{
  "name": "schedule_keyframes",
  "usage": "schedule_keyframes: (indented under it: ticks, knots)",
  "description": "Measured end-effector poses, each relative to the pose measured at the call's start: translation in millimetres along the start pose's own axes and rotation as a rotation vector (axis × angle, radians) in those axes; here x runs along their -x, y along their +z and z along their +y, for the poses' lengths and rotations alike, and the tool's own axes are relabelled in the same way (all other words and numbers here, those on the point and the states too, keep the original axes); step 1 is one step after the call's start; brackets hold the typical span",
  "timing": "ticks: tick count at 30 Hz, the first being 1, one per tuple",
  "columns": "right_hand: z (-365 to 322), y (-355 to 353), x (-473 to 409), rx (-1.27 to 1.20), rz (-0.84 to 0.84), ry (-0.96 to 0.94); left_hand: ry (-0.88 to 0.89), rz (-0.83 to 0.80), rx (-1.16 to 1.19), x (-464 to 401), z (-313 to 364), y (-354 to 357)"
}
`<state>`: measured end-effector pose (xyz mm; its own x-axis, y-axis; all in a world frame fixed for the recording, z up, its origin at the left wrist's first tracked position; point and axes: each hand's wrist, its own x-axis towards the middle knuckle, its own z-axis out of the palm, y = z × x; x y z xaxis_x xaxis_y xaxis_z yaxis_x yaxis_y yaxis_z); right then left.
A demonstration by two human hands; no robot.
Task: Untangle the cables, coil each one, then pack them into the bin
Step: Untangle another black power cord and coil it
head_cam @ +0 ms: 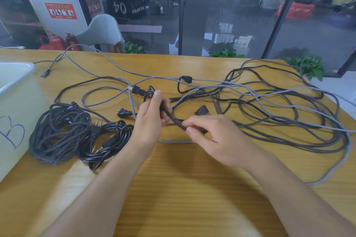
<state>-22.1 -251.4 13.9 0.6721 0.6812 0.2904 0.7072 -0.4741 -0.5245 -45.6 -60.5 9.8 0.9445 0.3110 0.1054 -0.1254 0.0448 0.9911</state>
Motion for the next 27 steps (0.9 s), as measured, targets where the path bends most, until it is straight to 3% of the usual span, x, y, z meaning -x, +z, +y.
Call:
schedule_keyframes:
  ticks: [6, 11, 18, 23, 27]
  knots:
    - [-4.4, 11.4, -1.5, -0.228, -0.238, -0.042, -0.22, -0.281, 0.488, 5.4, 10.9, 1.0]
    - [2.5, 11.8, -3.5, -0.141, -0.348, 0.026, -0.241, -0.462, 0.498, 12.3, 20.2, -0.9]
    - [42.3, -6.9, -10.5, 0.224, -0.209, 0.192, -0.278, -0.621, 0.47, 11.7, 24.1, -8.7]
    - [73.4, -43.9, 1.3, 0.268, -0.051, 0.333, -0.213, -0.605, 0.303, 7.1, 28.4, -22.0]
    - [76.4, -58.9, 3.9, 0.231, -0.018, 0.309, -0.232, -0.648, 0.277, 9.8, 29.1, -20.0]
